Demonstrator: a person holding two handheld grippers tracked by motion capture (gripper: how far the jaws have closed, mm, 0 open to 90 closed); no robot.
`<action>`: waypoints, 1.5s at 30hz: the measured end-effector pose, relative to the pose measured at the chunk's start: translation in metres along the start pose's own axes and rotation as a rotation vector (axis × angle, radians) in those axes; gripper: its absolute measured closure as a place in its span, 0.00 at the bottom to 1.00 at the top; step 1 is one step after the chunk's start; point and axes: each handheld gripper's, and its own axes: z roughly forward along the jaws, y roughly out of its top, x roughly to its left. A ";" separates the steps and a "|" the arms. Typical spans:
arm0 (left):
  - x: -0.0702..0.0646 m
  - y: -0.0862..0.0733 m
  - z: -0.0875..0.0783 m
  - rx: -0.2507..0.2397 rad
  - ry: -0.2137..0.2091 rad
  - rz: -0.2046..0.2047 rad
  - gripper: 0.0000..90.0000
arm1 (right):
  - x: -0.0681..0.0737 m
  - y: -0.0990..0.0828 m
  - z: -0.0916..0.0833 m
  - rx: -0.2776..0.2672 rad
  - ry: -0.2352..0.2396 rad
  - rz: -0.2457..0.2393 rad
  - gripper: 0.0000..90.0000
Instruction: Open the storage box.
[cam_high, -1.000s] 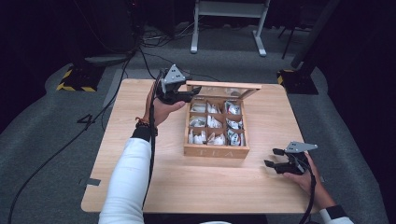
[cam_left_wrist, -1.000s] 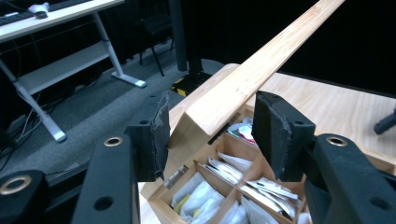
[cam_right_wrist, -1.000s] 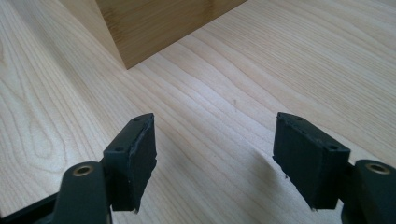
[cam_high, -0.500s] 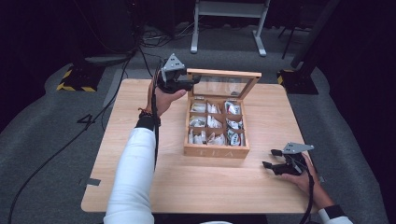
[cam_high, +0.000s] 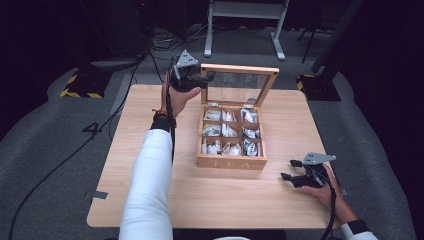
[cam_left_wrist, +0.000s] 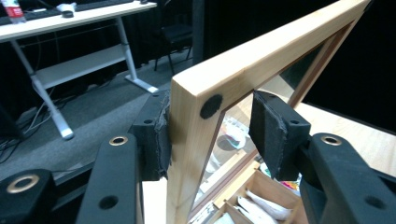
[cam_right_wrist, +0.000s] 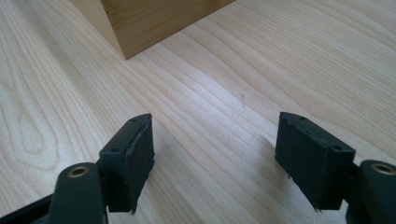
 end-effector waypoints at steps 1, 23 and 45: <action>0.000 0.001 0.002 0.016 0.031 0.005 0.56 | 0.000 0.000 0.000 0.001 -0.001 -0.001 0.32; 0.014 0.000 0.030 0.042 0.089 -0.030 0.60 | 0.001 0.000 0.000 0.003 -0.007 0.002 0.31; 0.027 -0.017 0.061 0.125 0.124 -0.077 0.57 | -0.001 0.000 0.000 -0.003 0.001 0.017 0.31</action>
